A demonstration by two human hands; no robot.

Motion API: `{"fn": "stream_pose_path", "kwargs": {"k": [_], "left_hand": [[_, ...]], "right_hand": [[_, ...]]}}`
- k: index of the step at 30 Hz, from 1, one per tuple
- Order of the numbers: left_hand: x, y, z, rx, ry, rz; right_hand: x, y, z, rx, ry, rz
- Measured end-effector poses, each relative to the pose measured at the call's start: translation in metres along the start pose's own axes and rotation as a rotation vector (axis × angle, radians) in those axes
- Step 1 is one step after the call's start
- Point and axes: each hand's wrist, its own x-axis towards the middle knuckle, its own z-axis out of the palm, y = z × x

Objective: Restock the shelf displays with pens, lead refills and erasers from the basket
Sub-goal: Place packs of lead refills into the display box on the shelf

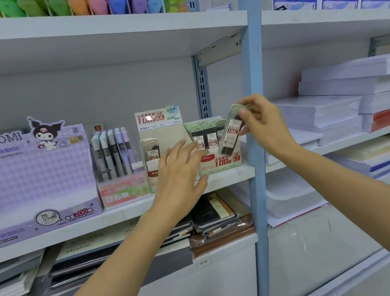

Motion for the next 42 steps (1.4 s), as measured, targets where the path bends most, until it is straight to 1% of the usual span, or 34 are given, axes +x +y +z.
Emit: {"fn": "stream_pose_path", "kwargs": {"k": [2, 5, 8, 12, 19, 23, 25, 28, 30, 31, 33, 35, 36, 38, 40, 42], "left_hand": [[0.008, 0.0, 0.009, 0.153, -0.086, 0.025], [0.016, -0.004, 0.02, 0.264, -0.177, 0.013], [0.015, -0.008, 0.026, 0.307, -0.21, 0.009], [0.013, -0.011, 0.025, 0.297, -0.184, 0.031], [0.012, -0.013, 0.026, 0.277, -0.165, 0.053], [0.012, -0.014, 0.028, 0.28, -0.155, 0.062], [0.012, -0.014, 0.028, 0.281, -0.16, 0.066], [0.01, -0.014, 0.024, 0.254, -0.188, 0.071], [0.005, -0.013, 0.021, 0.185, -0.157, 0.084], [-0.001, -0.012, 0.018, 0.136, -0.112, 0.09], [-0.019, -0.009, 0.014, 0.038, 0.016, 0.099], [-0.042, -0.01, 0.016, -0.015, 0.136, 0.104], [-0.058, -0.011, 0.02, -0.037, 0.154, 0.09], [-0.096, -0.015, 0.031, -0.113, 0.107, 0.043], [-0.142, -0.021, 0.046, -0.217, -0.014, -0.051], [-0.192, -0.026, 0.065, -0.304, -0.206, -0.189]], "right_hand": [[0.009, 0.002, -0.005, -0.06, 0.109, -0.035], [0.017, 0.005, -0.001, -0.177, 0.153, -0.065], [0.019, 0.008, 0.011, -0.302, 0.104, -0.062], [0.018, 0.013, 0.024, -0.33, -0.008, -0.049], [0.031, 0.018, 0.031, -0.525, -0.18, 0.047], [0.035, 0.023, 0.039, -0.62, -0.143, 0.04], [0.032, 0.025, 0.043, -0.701, -0.125, -0.002], [0.025, 0.024, 0.042, -0.826, -0.156, -0.065], [0.017, 0.023, 0.039, -0.833, -0.157, -0.116], [0.011, 0.021, 0.037, -0.807, -0.132, -0.17], [-0.005, 0.015, 0.036, -0.731, -0.06, -0.318], [-0.027, 0.009, 0.041, -0.632, -0.052, -0.437], [-0.04, 0.008, 0.047, -0.568, -0.096, -0.461], [-0.074, 0.011, 0.064, -0.431, -0.243, -0.444], [-0.113, 0.018, 0.085, -0.343, -0.442, -0.387], [-0.154, 0.03, 0.107, -0.325, -0.685, -0.315]]}}
